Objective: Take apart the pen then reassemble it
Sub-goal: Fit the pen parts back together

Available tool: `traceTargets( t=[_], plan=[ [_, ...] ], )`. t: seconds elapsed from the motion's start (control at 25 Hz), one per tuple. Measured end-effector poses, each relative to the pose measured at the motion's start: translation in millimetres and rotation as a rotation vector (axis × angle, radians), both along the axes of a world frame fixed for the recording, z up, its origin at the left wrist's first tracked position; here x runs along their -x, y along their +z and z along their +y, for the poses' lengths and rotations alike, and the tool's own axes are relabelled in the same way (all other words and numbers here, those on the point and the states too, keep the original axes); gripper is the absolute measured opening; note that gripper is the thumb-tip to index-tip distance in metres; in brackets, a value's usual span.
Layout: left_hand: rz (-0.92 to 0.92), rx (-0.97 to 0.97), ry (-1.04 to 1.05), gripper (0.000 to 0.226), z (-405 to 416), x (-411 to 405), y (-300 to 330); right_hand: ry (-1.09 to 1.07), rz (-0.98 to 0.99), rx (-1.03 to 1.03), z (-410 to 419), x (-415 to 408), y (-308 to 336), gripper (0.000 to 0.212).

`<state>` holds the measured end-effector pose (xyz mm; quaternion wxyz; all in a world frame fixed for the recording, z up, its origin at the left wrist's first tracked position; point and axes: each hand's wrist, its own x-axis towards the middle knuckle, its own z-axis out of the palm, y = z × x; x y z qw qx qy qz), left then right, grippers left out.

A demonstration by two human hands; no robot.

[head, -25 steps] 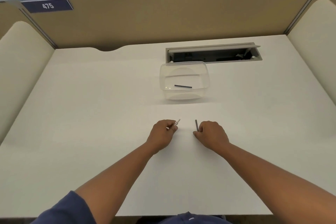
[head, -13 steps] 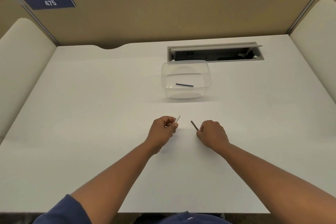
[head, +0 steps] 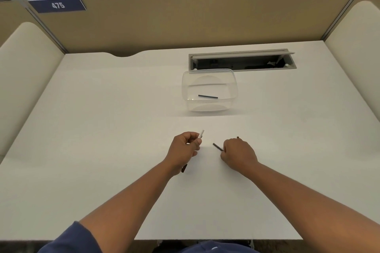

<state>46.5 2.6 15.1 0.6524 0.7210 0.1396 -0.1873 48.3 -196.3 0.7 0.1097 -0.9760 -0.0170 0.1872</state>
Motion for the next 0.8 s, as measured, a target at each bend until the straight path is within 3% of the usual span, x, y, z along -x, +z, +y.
traceTargets(
  t=[0.12,0.32,0.56,0.64,0.8],
  plan=[
    [-0.021,-0.017,-0.011,0.01,-0.4,0.6,0.5,-0.123,-0.025,-0.189,-0.5,2.8,3.9,0.012],
    [-0.047,-0.032,-0.037,0.011,-0.1,1.4,3.3,-0.518,-0.04,-0.828,3.1,-1.1,32.3,0.003],
    [-0.098,-0.071,-0.061,0.01,-2.8,2.5,6.4,-0.756,0.07,-1.459,5.7,-11.9,68.6,0.014],
    [-0.118,-0.073,-0.069,0.01,-4.1,3.0,8.8,-0.775,0.089,-1.54,7.0,-12.6,73.2,0.013],
    [-0.126,-0.066,-0.075,0.01,-6.0,4.0,14.7,-0.726,0.081,-1.491,10.1,-10.7,73.5,0.009]
  ],
)
